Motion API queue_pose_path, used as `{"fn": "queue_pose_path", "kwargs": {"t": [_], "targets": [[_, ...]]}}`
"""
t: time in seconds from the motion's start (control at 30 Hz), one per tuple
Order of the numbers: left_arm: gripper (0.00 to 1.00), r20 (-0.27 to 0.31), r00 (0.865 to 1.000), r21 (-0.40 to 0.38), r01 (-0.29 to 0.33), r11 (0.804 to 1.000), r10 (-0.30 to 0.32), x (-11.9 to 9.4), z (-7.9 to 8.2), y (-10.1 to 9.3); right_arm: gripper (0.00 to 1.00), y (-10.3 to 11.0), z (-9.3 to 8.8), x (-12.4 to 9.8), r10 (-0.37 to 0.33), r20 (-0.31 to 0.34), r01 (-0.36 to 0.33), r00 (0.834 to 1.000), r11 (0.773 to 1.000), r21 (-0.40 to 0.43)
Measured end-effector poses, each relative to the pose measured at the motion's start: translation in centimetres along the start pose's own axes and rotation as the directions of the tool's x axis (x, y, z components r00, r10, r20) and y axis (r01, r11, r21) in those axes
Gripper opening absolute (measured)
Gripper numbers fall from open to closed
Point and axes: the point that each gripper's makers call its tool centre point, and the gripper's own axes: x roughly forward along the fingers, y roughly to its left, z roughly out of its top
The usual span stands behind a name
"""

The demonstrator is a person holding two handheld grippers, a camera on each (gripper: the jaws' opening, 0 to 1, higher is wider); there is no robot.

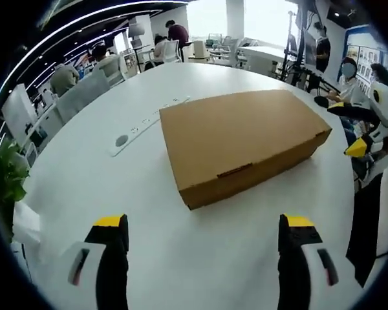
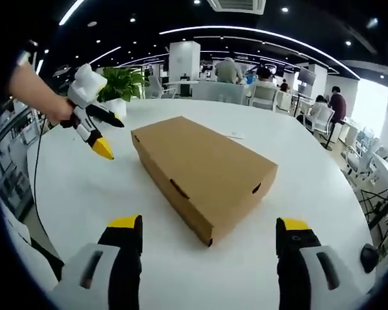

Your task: Operate the shoe box by opening the lid, removing the specified soft item, and placing it in the target area until the item is outside and the box remains undamaged.

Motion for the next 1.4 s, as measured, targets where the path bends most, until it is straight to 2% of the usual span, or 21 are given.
{"fn": "queue_pose_path", "kwargs": {"t": [0.03, 0.13, 0.27, 0.33, 0.47, 0.53, 0.6, 0.73, 0.83, 0.87, 0.97, 1.07, 1.17, 1.37, 1.4], "targets": [[0.99, -0.007, 1.000, 0.004, -0.006, 1.000, 0.006, 0.0, -0.2, 0.0, 0.86, 0.3, 0.2, -0.1, 0.020, 0.003, -0.020, 1.000, 1.000, 0.010], [0.99, -0.006, 1.000, 0.024, -0.011, 1.000, 0.011, 0.0, 0.0, 0.2, 0.87, 0.2, -0.1, 0.0, 0.007, -0.015, -0.007, 1.000, 1.000, -0.005], [0.99, -0.013, 0.999, -0.009, 0.034, 0.999, -0.034, 0.6, -0.3, 0.4, 0.87, 0.2, -0.5, 0.2, 0.006, -0.029, -0.005, 1.000, 1.000, 0.011], [0.99, -0.019, 0.999, -0.009, 0.035, 0.999, -0.035, 0.9, -0.4, 0.6, 0.88, 0.2, -0.5, 0.1, 0.006, -0.033, -0.005, 0.999, 1.000, 0.009], [0.99, -0.036, 0.998, 0.020, 0.052, 0.998, -0.052, 0.9, -0.4, -0.4, 0.93, -0.2, -0.7, 0.6, 0.019, -0.049, -0.017, 0.999, 0.999, 0.034], [0.99, -0.032, 0.998, 0.033, 0.050, 0.998, -0.049, 1.2, -0.3, -0.1, 0.97, -0.2, -0.4, 1.0, 0.042, -0.030, -0.040, 0.999, 0.998, 0.050], [0.99, -0.037, 0.998, 0.019, 0.042, 0.999, -0.041, 1.6, -0.5, 0.3, 1.00, -0.2, -0.5, 1.5, 0.040, -0.038, -0.038, 0.998, 0.997, 0.064], [0.99, -0.028, 0.999, 0.019, 0.039, 0.999, -0.039, 1.9, -0.5, 0.5, 1.00, 0.1, 0.1, 2.2, 0.046, -0.045, -0.043, 0.998, 0.996, 0.079], [0.99, -0.026, 0.999, -0.056, 0.017, 0.998, -0.019, 2.4, -1.1, 1.4, 1.00, 0.4, 0.3, 2.7, 0.057, -0.047, -0.055, 0.997, 0.997, 0.047], [0.99, 0.000, 1.000, -0.064, 0.010, 0.998, -0.010, 2.1, -0.5, 1.1, 1.00, 0.4, 0.4, 3.0, 0.057, -0.046, -0.055, 0.997, 0.998, 0.039], [0.99, -0.005, 1.000, -0.015, 0.000, 1.000, 0.000, 2.1, -0.2, 1.1, 0.98, 0.7, 0.4, 3.2, 0.060, -0.059, -0.058, 0.996, 0.997, 0.044], [0.99, -0.012, 1.000, 0.053, 0.028, 0.998, -0.027, 2.5, -0.2, 0.7, 0.95, 1.1, 0.8, 3.4, 0.068, -0.050, -0.067, 0.996, 0.997, 0.025], [0.99, -0.004, 1.000, 0.069, 0.024, 0.997, -0.024, 3.0, 0.2, 1.0, 0.93, 1.2, 0.7, 3.5, 0.057, -0.060, -0.058, 0.997, 0.998, -0.016], [0.98, 0.016, 0.998, 0.116, 0.052, 0.992, -0.054, 3.8, 1.2, 0.2, 0.87, 0.3, 0.4, 3.9, 0.033, -0.080, -0.031, 0.996, 0.999, 0.023], [0.98, 0.009, 0.998, 0.128, 0.064, 0.990, -0.065, 4.1, 1.6, -0.5, 0.85, 0.1, 0.3, 4.1, 0.029, -0.084, -0.027, 0.996, 0.999, 0.021]]}}
